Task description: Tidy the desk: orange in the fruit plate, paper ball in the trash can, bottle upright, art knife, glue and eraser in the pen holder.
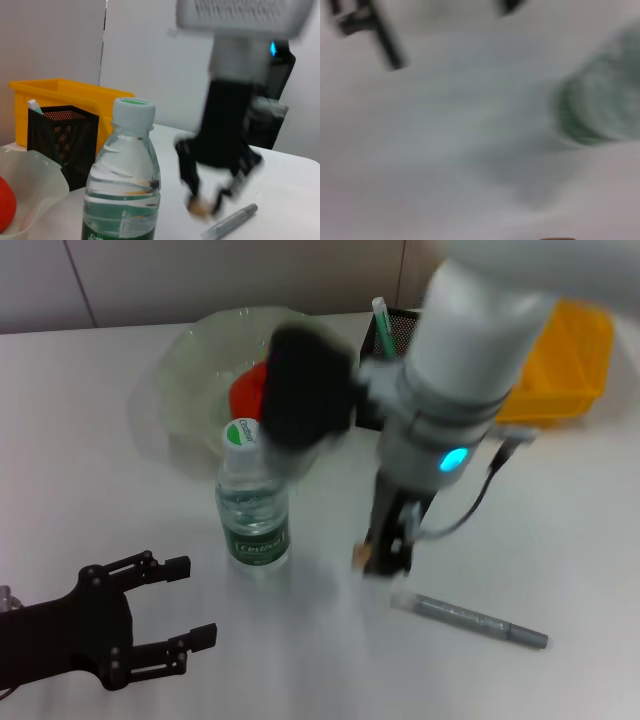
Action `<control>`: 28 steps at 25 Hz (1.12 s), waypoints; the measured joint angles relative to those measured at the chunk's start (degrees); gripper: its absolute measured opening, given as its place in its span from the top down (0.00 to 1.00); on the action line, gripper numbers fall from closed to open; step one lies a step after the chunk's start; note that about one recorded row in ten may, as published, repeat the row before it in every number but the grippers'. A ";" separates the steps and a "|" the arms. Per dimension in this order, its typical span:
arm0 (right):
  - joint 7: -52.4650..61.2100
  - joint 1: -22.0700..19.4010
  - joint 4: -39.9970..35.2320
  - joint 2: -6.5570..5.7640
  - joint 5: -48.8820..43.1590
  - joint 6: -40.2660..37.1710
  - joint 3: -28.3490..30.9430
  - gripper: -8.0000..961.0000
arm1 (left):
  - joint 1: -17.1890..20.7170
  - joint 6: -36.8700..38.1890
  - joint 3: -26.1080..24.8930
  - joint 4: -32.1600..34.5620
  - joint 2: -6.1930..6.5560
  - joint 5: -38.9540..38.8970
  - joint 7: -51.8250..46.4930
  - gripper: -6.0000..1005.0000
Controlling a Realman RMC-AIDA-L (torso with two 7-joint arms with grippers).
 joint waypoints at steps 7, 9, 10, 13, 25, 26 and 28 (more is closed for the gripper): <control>-4.99 -4.05 -11.33 -0.40 -9.93 -2.43 18.88 0.73 | -0.11 0.01 0.00 0.00 -0.01 0.00 0.01 0.19; -7.84 -5.11 -12.20 -0.42 -10.51 0.58 23.76 0.72 | -0.21 0.01 0.00 0.00 -0.06 0.00 0.02 0.19; -10.06 -6.11 -12.00 -0.42 -10.50 4.94 26.54 0.72 | -0.24 0.01 0.00 0.00 -0.12 0.00 0.02 0.19; -11.40 -7.08 -10.94 -0.42 -10.50 9.86 27.70 0.72 | -0.24 0.01 0.00 0.00 -0.15 -0.02 -0.04 0.19; -17.09 -8.29 1.56 -0.17 -9.00 28.99 27.19 0.71 | -0.61 -0.09 -0.08 -0.54 -0.36 -0.28 -0.44 0.19; -17.09 -8.29 1.56 -0.17 -9.00 28.99 27.19 0.71 | -0.83 -0.21 -0.08 -0.83 -0.36 -0.29 -0.38 0.19; -17.44 -8.28 2.63 -0.16 -8.38 30.02 27.22 0.71 | -1.03 -0.27 -0.09 -1.04 -0.36 -0.31 -0.38 0.19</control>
